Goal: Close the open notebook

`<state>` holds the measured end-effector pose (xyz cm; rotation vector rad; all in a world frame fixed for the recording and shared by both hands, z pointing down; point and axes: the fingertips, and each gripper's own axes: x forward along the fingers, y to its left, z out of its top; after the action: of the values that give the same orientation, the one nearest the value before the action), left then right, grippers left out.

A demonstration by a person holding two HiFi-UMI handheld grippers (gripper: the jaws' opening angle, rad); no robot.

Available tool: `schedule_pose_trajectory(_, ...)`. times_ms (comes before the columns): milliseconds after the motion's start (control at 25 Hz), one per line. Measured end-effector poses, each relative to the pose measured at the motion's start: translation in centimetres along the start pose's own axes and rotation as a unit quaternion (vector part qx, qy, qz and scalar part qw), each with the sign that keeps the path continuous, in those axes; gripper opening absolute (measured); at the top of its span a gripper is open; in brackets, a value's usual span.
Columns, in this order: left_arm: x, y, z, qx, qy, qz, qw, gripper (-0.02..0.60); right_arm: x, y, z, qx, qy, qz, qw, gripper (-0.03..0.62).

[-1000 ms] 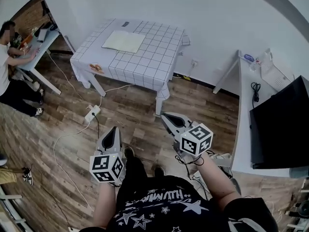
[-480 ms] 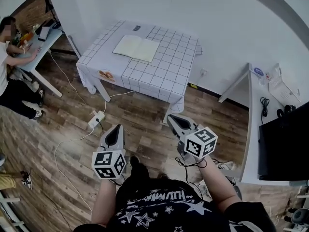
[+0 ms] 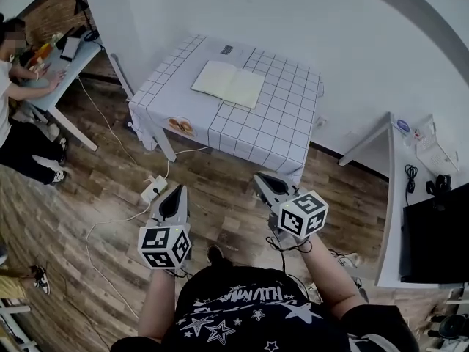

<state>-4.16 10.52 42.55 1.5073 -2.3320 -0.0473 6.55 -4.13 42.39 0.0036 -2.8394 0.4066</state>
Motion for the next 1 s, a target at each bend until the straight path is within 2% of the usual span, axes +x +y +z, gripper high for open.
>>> schedule_pose_trajectory(240,0.4,3.6,0.6,-0.005,0.002,-0.017,0.9998,0.009,3.2,1.5,0.2,0.003,0.005,-0.011,1.0,0.014)
schedule_pose_trajectory(400,0.9,5.2,0.5,-0.014,0.004,-0.022,0.9997,0.009,3.9,2.1,-0.6,-0.008,0.026,-0.015,1.0,0.014)
schedule_pose_trajectory(600,1.4,6.1,0.6,-0.017,0.004,-0.024,0.9996,0.009,4.3,0.5,-0.5,0.001,0.036,-0.036,0.999,0.014)
schedule_pose_trajectory(760,1.2,7.6,0.3,-0.02,0.008,-0.012,0.9997,0.009,6.5,-0.4,-0.2,0.008,0.038,-0.033,0.999,0.014)
schedule_pose_trajectory(1000,1.2,11.2,0.8,-0.03,0.006,0.029,0.9991,0.009,11.8,-0.7,0.6,-0.01,0.054,0.004,0.998,0.014)
